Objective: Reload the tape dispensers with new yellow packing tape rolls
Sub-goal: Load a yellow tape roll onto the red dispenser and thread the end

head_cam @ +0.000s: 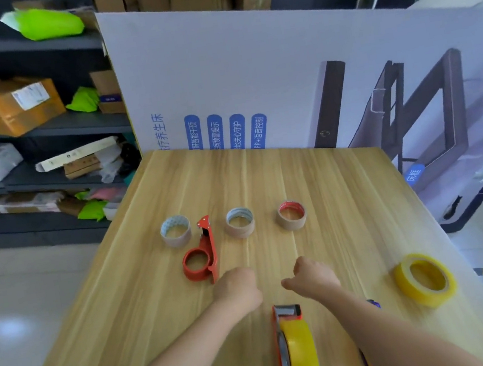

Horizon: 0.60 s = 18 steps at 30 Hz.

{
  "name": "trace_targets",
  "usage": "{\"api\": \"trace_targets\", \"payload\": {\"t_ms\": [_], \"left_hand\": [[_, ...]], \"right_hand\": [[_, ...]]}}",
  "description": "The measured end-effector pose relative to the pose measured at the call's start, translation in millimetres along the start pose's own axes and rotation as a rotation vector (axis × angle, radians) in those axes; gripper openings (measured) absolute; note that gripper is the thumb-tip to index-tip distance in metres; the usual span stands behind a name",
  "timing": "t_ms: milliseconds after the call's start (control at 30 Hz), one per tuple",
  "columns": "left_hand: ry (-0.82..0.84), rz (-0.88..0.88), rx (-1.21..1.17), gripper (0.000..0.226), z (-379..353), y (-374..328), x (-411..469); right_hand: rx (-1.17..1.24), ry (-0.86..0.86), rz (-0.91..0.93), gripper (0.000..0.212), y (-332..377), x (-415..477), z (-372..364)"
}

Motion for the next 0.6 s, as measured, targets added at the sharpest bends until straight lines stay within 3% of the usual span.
{"api": "trace_targets", "payload": {"t_ms": [267,600], "left_hand": [[-0.085,-0.432,0.274,0.027,9.7,-68.6,51.8],[-0.068,-0.717,0.333,0.028,-32.8,-194.3,59.5]], "right_hand": [[-0.088,-0.132,-0.105,0.033,-49.1,20.5,44.6],[-0.121,-0.182,-0.299,0.022,-181.9,8.0,81.0]]}}
Point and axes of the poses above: each hand's wrist, its own x-axis towards the middle knuckle, its own z-axis out of the back of the hand, y = z × x, the point moved 5 cm from there along x, towards the middle knuckle, and after that the axes turned 13 degrees about -y, right-handed, at the moved point
